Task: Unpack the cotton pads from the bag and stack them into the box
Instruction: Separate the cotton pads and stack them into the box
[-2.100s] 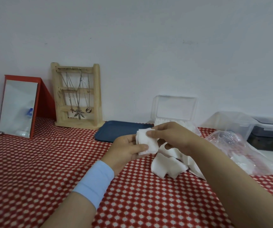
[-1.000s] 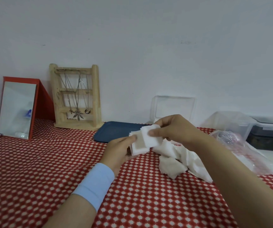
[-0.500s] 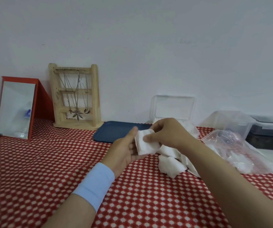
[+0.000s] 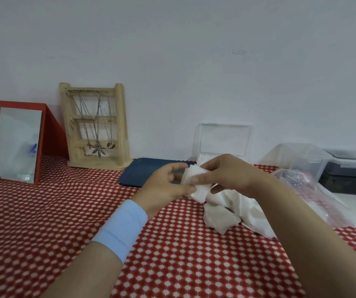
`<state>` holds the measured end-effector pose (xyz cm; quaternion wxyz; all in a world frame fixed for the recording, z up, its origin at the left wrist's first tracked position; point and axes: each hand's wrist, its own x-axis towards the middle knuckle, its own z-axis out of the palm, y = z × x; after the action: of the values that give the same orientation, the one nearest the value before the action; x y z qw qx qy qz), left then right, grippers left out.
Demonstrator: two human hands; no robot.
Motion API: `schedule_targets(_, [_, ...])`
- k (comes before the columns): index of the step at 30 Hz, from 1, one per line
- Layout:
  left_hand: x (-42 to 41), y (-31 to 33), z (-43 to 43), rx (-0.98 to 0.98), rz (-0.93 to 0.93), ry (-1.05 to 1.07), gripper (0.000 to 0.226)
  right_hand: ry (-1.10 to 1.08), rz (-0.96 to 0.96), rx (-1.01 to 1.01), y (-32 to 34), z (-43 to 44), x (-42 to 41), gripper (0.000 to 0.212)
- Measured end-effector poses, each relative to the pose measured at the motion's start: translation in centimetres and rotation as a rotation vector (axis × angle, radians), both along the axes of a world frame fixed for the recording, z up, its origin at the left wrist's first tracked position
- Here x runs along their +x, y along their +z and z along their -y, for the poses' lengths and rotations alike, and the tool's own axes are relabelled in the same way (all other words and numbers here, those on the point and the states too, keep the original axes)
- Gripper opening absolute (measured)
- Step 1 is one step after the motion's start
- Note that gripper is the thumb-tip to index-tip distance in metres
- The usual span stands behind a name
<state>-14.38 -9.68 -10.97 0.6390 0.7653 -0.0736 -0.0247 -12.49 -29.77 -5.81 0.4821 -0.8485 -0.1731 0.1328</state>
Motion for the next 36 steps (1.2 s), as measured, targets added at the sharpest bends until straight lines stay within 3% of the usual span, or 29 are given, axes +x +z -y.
schedule_targets(6, [4.0, 3.9, 1.9, 0.124, 0.109, 0.081, 0.055, -0.213, 0.050, 0.044, 2.1, 3.2, 3.3, 0.024])
schedule_targets(8, [6.1, 4.6, 2.6, 0.260, 0.172, 0.119, 0.039, -0.301, 0.065, 0.091, 2.9, 4.4, 4.7, 0.022])
schedule_targets(11, [8.5, 4.7, 4.1, 0.534, 0.238, 0.033, 0.017, -0.346, 0.087, -0.001, 3.1, 5.1, 6.6, 0.021])
schedule_targets(17, [11.6, 3.4, 6.4, 0.858, 0.202, -0.099, 0.030, -0.310, 0.032, -0.272, 1.8, 5.3, 9.7, 0.018])
schedule_targets(19, [12.4, 3.2, 6.4, 0.896, 0.183, -0.096, 0.017, -0.292, 0.013, -0.278, 1.3, 5.0, 10.1, 0.018])
schedule_targets(24, [13.3, 3.8, 6.2, 0.995, 0.108, -0.171, 0.013, -0.222, 0.001, -0.413, 0.2, 3.7, 10.8, 0.020])
schedule_targets(29, [13.4, 4.5, 5.6, 1.000, 0.093, -0.245, 0.045, -0.274, 0.045, -0.789, 0.9, 2.7, 11.2, 0.024])
schedule_targets(36, [13.3, 3.6, 5.4, 0.901, 0.109, -0.229, 0.042, -0.324, 0.066, -1.033, 0.7, -0.6, 11.3, 0.021])
